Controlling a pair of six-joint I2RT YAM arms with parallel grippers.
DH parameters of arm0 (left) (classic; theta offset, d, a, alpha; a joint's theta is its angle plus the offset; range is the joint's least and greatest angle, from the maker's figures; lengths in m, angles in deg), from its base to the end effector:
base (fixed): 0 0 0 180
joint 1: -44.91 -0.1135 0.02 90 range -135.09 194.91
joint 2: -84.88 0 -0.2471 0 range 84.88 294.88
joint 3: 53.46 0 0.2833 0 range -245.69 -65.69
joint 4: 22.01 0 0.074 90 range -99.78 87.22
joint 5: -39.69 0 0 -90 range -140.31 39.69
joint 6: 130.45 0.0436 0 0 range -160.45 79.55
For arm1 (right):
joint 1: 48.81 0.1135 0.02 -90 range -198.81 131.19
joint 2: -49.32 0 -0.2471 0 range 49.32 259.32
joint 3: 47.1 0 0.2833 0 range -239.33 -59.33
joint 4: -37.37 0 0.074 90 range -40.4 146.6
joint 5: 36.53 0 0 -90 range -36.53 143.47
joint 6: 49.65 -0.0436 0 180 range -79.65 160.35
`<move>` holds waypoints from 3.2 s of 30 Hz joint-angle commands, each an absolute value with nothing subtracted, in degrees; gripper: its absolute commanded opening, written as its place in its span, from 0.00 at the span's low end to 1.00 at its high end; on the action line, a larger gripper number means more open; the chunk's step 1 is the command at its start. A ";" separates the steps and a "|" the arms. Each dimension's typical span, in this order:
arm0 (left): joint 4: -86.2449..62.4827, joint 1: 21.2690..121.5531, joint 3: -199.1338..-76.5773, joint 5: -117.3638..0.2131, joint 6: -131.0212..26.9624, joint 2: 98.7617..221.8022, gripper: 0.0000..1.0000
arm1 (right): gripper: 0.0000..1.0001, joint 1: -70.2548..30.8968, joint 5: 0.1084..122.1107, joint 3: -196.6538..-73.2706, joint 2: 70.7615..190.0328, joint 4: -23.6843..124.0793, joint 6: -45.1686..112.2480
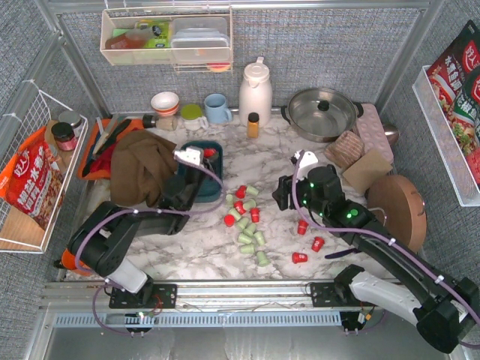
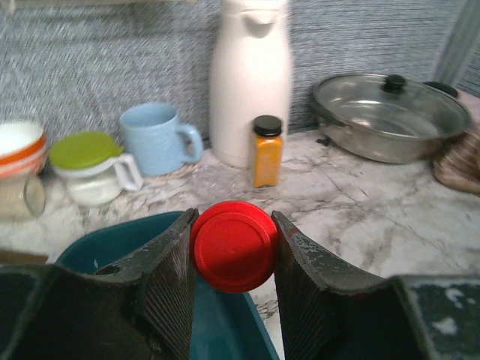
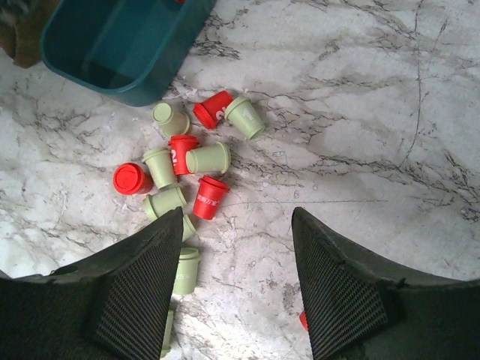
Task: Mix the coffee capsules in the storage basket
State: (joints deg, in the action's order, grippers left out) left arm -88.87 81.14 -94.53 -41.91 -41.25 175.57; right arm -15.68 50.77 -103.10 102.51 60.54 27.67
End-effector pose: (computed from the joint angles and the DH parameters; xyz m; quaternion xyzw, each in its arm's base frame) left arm 0.2606 -0.1830 0.1795 0.1238 0.5814 -0.2138 0.7752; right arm 0.2231 0.1432 0.2843 -0.1325 0.8101 0.2044 0.5334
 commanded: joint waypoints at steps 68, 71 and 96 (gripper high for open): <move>-23.60 70.48 -120.05 -40.24 -62.08 177.22 0.99 | 0.44 4.81 44.20 -99.09 130.70 57.64 20.40; -23.14 69.82 -119.92 -41.18 -63.73 176.14 0.99 | 0.43 4.97 44.42 -99.31 131.82 57.67 19.86; -39.21 75.41 -112.23 -55.30 -55.40 172.61 0.95 | 0.31 4.56 40.58 -100.72 126.38 60.91 20.55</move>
State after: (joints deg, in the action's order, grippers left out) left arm -31.32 72.55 -113.63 -53.08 -62.73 173.52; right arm 5.17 43.03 -100.08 130.15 59.51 19.27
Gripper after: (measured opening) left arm 0.956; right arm 0.376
